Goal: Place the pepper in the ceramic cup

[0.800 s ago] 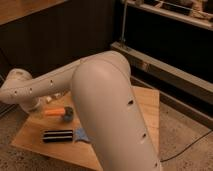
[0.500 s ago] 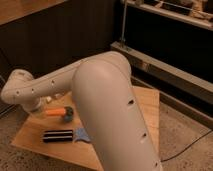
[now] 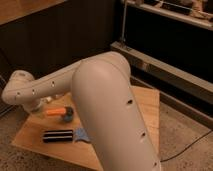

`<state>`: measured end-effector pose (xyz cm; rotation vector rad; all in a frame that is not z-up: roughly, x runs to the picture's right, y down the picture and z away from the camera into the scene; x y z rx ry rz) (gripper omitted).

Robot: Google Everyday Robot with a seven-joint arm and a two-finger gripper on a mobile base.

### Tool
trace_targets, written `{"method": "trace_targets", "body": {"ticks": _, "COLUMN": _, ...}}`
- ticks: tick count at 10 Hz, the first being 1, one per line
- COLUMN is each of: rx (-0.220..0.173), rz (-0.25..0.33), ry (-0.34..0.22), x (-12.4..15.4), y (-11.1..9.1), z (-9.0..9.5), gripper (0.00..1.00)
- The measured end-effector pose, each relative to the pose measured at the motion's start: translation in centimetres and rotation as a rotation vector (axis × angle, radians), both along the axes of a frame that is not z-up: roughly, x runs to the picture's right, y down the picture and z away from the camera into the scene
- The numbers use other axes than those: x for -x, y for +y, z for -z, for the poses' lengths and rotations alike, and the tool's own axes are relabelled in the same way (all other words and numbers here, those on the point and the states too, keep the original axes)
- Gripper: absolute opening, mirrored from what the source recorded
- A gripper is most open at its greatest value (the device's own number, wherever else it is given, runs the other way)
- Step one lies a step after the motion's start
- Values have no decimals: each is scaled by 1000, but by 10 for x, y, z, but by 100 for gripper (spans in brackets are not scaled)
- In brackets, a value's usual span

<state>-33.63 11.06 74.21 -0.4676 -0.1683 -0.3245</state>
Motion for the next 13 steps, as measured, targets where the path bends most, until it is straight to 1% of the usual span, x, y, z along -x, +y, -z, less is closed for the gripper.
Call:
{"method": "trace_targets", "body": {"ticks": 3, "rx": -4, "rz": -9, "ry": -13, "x": 3, "y": -1, "z": -1, "gripper": 7}}
{"method": "trace_targets", "body": {"ticks": 8, "rx": -9, "rz": -42, "ry": -42, "x": 2, "y": -3, "z": 0, "gripper": 7}}
{"method": "trace_targets", "body": {"ticks": 13, "rx": -13, "rz": -60, "ry": -34, "x": -8, "y": -4, "z": 2, "gripper": 7}}
